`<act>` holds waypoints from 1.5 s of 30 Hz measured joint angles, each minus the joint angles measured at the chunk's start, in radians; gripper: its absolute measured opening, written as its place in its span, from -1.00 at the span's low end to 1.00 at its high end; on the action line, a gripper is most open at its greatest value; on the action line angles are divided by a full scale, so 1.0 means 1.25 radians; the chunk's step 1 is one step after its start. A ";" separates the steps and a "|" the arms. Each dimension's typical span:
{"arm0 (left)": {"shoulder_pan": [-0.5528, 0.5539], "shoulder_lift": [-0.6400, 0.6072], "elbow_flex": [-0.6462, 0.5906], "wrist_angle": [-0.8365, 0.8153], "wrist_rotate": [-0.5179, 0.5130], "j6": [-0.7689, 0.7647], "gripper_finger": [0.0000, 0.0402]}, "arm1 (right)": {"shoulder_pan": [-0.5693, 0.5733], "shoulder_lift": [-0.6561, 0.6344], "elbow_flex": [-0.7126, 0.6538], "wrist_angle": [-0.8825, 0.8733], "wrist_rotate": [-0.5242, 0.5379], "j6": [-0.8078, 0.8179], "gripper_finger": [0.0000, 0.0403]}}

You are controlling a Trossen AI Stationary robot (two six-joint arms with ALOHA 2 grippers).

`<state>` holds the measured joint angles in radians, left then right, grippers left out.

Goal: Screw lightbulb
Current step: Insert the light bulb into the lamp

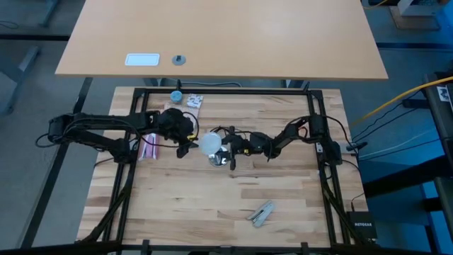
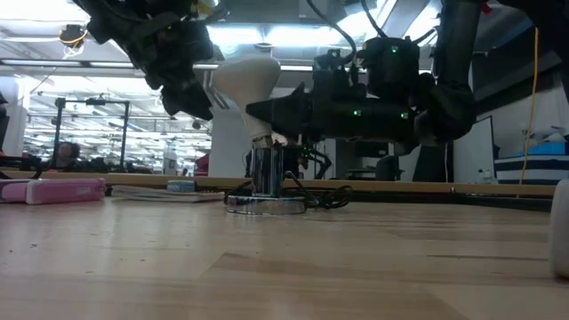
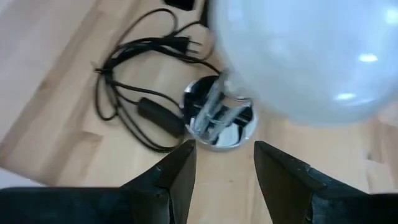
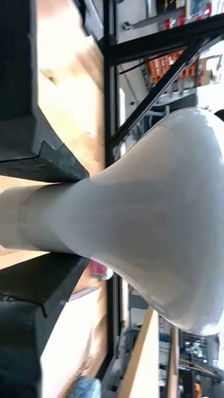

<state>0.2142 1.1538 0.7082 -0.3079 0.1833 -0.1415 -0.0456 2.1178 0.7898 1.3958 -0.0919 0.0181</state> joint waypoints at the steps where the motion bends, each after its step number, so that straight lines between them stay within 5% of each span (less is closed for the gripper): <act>1: -0.009 0.000 0.000 0.003 0.000 -0.002 -0.23 | 0.000 0.000 0.000 -0.012 0.002 0.000 -0.15; 45: -0.052 0.000 0.000 0.068 -0.040 -0.010 -0.23 | 0.000 0.000 0.003 -0.062 -0.003 0.007 -0.15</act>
<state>0.1493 1.1538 0.7078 -0.2226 0.1329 -0.1539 -0.0460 2.1178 0.7941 1.3186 -0.0959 0.0265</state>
